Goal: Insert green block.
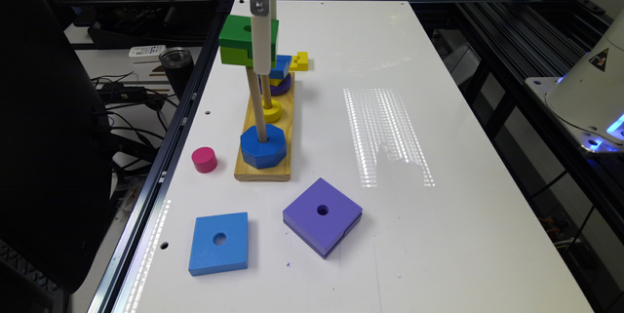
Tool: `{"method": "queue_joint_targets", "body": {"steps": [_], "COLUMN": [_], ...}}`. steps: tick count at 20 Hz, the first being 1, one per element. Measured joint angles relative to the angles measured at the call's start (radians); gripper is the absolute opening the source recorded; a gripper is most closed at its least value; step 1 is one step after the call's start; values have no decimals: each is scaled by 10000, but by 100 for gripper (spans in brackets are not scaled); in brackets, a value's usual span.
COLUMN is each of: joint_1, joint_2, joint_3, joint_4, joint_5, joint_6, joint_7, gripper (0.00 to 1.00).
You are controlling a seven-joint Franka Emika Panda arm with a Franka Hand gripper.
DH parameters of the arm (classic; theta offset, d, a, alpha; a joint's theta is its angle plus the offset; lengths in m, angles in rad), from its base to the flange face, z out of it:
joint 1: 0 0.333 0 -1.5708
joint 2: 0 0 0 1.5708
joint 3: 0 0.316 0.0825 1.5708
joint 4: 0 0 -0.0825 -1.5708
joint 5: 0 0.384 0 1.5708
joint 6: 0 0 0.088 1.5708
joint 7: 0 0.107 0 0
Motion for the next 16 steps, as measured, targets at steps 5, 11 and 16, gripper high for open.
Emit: {"method": "queue_joint_targets", "body": {"steps": [5, 11, 16], "joint_1": [-1, -2, -6], "joint_2": [8, 71, 180], "joint_3": [0, 0, -1], "joint_4": [0, -25, -61], "joint_5": [0, 0, 0], "joint_6": [0, 53, 201], "joint_7": [0, 0, -1], "gripper": [0, 0, 0]}}
